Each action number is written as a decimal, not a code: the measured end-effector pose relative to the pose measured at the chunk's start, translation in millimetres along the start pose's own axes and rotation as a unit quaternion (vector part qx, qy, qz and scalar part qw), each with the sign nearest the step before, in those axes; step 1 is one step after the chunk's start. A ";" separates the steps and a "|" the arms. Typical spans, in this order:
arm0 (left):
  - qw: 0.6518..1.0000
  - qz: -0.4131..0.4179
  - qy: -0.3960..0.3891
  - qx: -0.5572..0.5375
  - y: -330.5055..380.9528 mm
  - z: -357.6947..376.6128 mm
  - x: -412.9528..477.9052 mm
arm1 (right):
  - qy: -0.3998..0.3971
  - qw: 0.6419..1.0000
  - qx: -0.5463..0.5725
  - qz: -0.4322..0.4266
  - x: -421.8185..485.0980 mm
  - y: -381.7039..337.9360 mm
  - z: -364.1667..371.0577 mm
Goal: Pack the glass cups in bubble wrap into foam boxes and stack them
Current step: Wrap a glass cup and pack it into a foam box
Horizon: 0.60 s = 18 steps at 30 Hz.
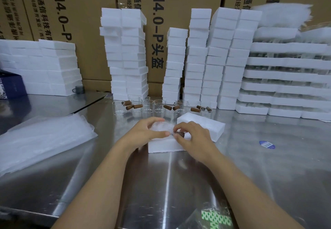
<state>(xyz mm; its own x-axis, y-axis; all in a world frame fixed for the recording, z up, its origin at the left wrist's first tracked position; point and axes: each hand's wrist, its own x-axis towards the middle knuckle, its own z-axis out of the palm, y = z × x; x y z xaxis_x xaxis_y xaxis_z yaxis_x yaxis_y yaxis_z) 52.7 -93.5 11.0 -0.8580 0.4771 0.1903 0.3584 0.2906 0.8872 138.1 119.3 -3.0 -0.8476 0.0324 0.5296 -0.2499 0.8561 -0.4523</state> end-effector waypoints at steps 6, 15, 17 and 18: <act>1.000 0.019 -0.007 0.004 6.0 11.2 -0.9 | -0.022 1.000 -0.010 0.004 0.3 0.2 0.1; 0.993 0.024 0.063 0.101 7.4 29.2 3.0 | 0.061 0.995 -0.020 0.079 5.9 11.3 -12.8; 0.995 0.018 0.082 0.051 6.7 29.5 3.5 | 0.128 0.978 -0.077 0.144 6.4 23.4 -20.5; 0.995 0.013 0.092 0.029 6.2 29.5 4.3 | 0.144 0.967 -0.104 0.184 4.9 28.8 -24.2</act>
<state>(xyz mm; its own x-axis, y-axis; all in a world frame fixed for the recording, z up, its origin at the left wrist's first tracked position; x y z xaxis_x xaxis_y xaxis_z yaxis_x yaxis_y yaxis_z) 62.1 -65.3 4.9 -0.8996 0.3257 0.2907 0.3963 0.3296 0.8569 138.1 156.6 3.9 -0.6875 0.4714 0.5524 0.1691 0.8437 -0.5095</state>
